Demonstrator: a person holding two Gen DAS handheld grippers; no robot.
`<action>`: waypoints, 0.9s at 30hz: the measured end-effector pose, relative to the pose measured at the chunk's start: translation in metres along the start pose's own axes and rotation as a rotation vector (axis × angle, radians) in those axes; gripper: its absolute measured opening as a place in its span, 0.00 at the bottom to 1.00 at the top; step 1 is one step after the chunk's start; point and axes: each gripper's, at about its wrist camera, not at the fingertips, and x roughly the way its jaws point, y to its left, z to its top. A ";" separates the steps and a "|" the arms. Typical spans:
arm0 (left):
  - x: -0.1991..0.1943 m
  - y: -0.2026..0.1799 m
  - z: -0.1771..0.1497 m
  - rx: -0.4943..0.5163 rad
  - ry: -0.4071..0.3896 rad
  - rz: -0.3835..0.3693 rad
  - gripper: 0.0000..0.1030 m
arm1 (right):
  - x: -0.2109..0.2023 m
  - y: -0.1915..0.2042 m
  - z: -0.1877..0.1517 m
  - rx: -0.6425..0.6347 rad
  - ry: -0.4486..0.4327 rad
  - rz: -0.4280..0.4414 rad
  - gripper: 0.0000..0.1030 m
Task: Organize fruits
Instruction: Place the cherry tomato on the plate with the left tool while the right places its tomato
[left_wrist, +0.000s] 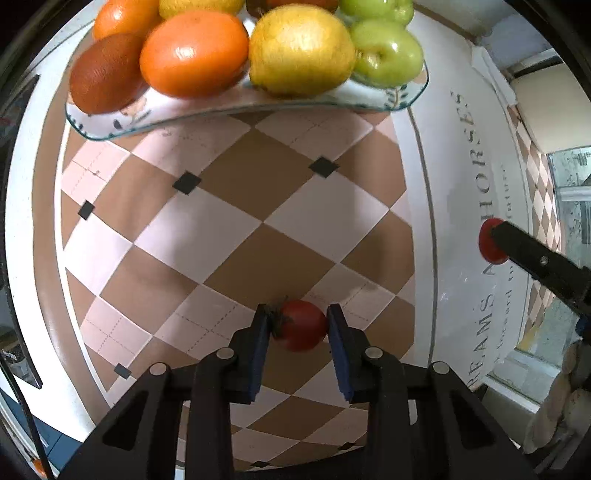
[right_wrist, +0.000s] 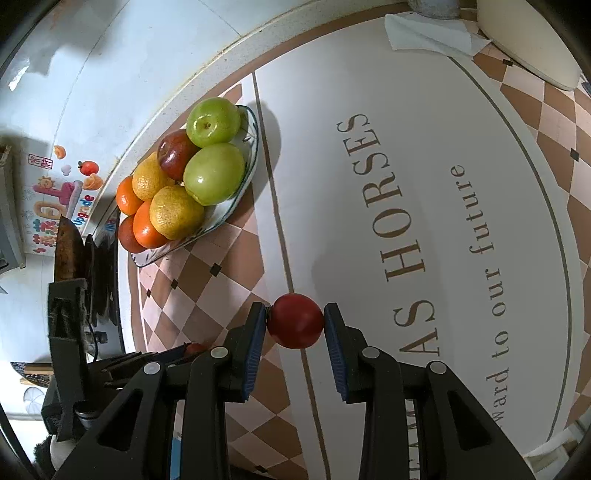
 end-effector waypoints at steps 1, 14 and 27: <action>-0.007 0.001 0.001 -0.014 -0.018 -0.014 0.27 | 0.000 0.003 0.001 -0.003 -0.003 0.006 0.34; -0.077 0.079 0.050 -0.338 -0.209 -0.200 0.27 | 0.042 0.074 0.046 -0.151 -0.052 0.041 0.34; -0.064 0.126 0.067 -0.472 -0.221 -0.216 0.28 | 0.062 0.102 0.049 -0.329 -0.081 -0.097 0.34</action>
